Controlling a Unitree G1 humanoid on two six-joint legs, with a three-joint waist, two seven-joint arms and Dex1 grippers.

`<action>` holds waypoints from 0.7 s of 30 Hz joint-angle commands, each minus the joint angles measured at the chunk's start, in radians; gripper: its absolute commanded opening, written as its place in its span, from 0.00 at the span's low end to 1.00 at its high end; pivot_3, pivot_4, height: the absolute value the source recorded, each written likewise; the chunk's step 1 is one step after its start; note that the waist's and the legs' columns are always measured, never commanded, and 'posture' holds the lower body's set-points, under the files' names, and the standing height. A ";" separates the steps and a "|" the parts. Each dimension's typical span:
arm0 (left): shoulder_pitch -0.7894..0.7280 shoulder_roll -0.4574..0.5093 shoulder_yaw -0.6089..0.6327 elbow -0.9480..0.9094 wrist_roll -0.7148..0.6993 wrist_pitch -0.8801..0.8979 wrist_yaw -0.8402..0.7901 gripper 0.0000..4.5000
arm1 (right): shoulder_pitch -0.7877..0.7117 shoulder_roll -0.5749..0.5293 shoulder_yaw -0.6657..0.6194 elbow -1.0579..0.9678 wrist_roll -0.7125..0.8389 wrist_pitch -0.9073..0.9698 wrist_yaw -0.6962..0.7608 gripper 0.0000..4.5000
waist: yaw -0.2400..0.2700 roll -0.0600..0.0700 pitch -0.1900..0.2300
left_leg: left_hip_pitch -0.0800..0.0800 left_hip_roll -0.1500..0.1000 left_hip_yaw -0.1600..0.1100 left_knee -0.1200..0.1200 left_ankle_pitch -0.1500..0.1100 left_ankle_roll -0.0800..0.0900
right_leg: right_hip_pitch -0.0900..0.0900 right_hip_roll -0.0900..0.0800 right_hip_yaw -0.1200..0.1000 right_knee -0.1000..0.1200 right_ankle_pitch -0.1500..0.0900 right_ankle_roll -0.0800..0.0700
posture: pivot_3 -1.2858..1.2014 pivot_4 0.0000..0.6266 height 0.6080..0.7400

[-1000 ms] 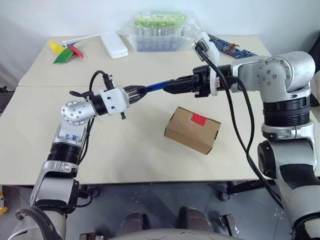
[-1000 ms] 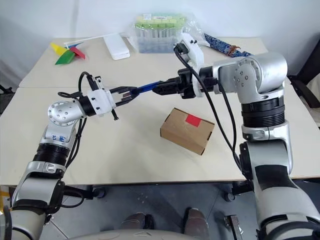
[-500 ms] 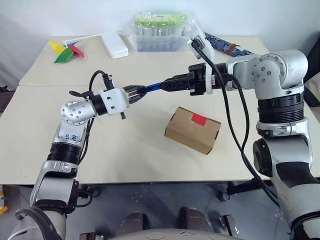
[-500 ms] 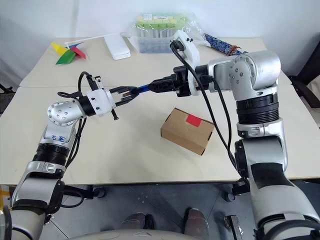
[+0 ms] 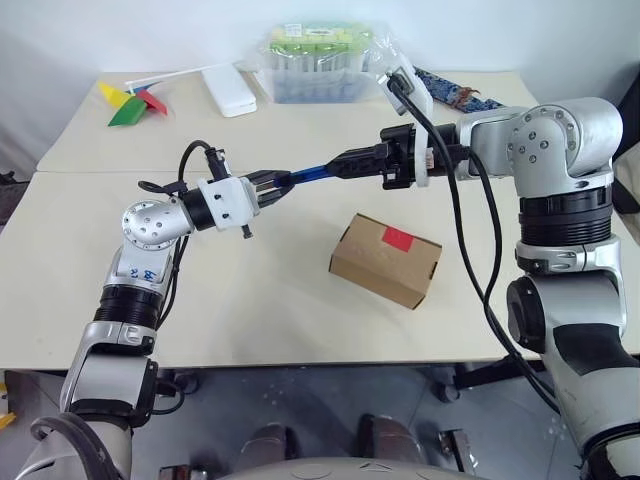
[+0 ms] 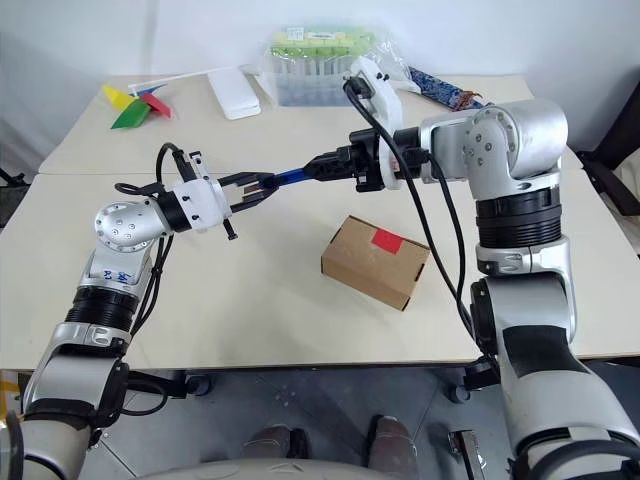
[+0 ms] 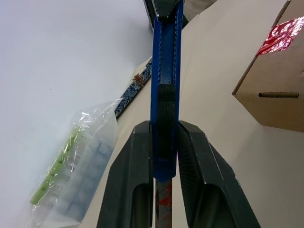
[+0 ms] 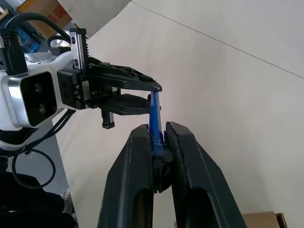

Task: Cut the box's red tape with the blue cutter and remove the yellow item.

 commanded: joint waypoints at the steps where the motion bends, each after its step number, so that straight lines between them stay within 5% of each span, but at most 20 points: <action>1: -0.024 0.007 0.016 -0.003 -0.019 0.038 0.003 0.17 | -0.013 0.002 -0.007 -0.052 0.026 0.000 0.017 0.03 | 0.000 0.000 0.000 | 0.000 0.000 0.000 0.000 0.000 0.000 | 0.000 0.000 0.000 0.000 0.000 0.000 | 0.52 0.24 1.00; 13: -0.013 0.098 0.118 0.009 -0.179 0.276 -0.137 0.98 | -0.037 -0.063 -0.048 -0.105 0.025 0.033 -0.013 0.03 | 0.000 -0.001 0.001 | 0.000 0.000 0.000 0.000 0.000 0.000 | 0.000 0.000 0.000 0.000 0.000 0.000 | 0.52 0.24 1.00; 21: 0.034 0.142 0.196 -0.063 -0.351 0.553 -0.274 1.00 | 0.003 -0.165 -0.079 -0.216 0.024 0.094 -0.052 0.03 | 0.002 -0.001 0.001 | 0.000 0.000 -0.001 -0.001 0.000 0.000 | 0.000 0.000 0.000 0.000 0.000 0.000 | 0.52 0.24 1.00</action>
